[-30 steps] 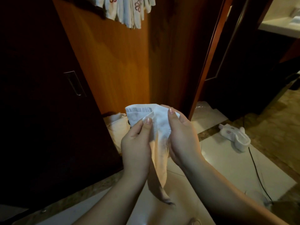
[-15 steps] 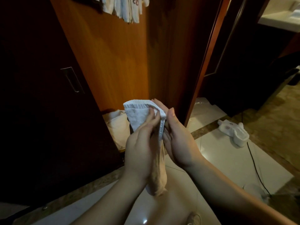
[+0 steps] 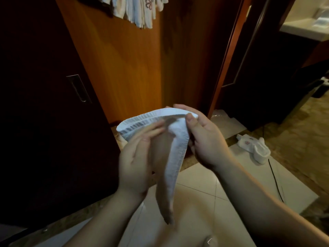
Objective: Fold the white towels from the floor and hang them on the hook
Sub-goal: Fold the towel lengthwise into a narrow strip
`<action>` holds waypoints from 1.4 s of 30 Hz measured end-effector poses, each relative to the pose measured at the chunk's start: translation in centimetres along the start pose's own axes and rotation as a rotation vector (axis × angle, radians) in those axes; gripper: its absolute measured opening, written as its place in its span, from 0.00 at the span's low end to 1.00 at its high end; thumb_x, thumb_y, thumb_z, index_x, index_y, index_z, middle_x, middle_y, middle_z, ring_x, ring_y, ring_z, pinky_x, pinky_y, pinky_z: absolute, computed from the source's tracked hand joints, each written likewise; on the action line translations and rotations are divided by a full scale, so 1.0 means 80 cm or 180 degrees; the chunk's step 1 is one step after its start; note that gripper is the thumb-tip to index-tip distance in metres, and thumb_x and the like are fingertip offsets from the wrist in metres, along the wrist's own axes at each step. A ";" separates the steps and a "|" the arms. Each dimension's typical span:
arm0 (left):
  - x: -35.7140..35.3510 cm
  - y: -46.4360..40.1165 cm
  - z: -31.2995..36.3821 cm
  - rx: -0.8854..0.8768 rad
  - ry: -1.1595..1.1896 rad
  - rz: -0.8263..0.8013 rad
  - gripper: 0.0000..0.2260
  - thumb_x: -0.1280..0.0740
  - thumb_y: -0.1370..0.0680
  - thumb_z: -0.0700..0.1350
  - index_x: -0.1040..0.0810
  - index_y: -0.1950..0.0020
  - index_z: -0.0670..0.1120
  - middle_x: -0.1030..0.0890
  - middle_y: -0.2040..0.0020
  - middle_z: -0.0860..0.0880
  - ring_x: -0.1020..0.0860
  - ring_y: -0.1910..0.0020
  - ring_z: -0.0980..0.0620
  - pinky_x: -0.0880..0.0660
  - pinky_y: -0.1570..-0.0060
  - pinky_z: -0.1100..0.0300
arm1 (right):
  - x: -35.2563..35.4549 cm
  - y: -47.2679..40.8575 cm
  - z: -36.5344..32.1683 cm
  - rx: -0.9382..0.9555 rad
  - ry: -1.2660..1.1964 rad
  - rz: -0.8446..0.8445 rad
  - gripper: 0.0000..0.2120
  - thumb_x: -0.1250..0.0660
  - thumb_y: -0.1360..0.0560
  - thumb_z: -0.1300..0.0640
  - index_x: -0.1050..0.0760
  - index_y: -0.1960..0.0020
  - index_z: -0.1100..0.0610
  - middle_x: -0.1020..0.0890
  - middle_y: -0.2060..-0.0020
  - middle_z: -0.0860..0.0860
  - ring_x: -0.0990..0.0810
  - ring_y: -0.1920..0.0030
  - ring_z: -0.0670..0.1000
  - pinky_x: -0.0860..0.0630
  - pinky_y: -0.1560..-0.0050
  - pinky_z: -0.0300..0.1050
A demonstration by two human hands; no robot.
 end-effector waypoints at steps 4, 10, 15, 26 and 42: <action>0.042 -0.022 -0.024 -0.0227 -0.1215 0.0269 0.22 0.32 0.26 0.59 0.30 0.33 0.61 0.34 0.36 0.73 0.33 0.31 0.58 0.35 0.32 0.65 | 0.035 -0.014 -0.028 0.0038 -0.0026 0.0189 0.16 0.36 0.23 0.36 0.20 0.38 0.40 0.16 0.40 0.48 0.17 0.40 0.51 0.20 0.47 0.40; 0.026 -0.041 -0.122 0.1293 -0.0178 -0.0941 0.39 0.18 0.38 0.56 0.32 0.32 0.70 0.26 0.32 0.57 0.23 0.37 0.58 0.24 0.36 0.56 | 0.068 -0.029 -0.046 0.0167 -0.0424 0.0085 0.16 0.35 0.20 0.44 0.20 0.37 0.50 0.18 0.38 0.58 0.20 0.36 0.59 0.21 0.41 0.49; -0.002 -0.041 -0.105 0.0904 0.0026 -0.1235 0.17 0.23 0.35 0.55 0.16 0.47 0.65 0.15 0.44 0.58 0.18 0.43 0.59 0.23 0.46 0.64 | 0.088 -0.020 -0.064 0.0234 -0.0060 0.0146 0.17 0.36 0.20 0.41 0.20 0.37 0.47 0.17 0.38 0.54 0.20 0.36 0.55 0.20 0.42 0.49; 0.000 -0.095 -0.012 0.0772 0.1489 -0.0763 0.15 0.33 0.30 0.38 0.15 0.50 0.53 0.14 0.52 0.47 0.15 0.51 0.48 0.19 0.56 0.57 | 0.143 -0.001 -0.085 0.0475 0.1379 0.0657 0.17 0.42 0.23 0.29 0.22 0.42 0.34 0.17 0.45 0.41 0.17 0.45 0.46 0.19 0.45 0.56; -0.015 -0.110 0.036 0.1012 0.1336 -0.0582 0.12 0.33 0.24 0.53 0.13 0.51 0.48 0.14 0.53 0.41 0.14 0.54 0.45 0.19 0.59 0.55 | 0.110 -0.008 -0.043 -0.0284 -0.1405 -0.0232 0.35 0.16 0.42 0.41 0.17 0.38 0.52 0.16 0.41 0.58 0.17 0.40 0.58 0.19 0.46 0.53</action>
Point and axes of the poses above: each hand's wrist, its own y-axis away from the middle knuckle, its own x-axis out of the back of the hand, z = x × y, the point moved 10 cm from there along -y, towards the middle knuckle
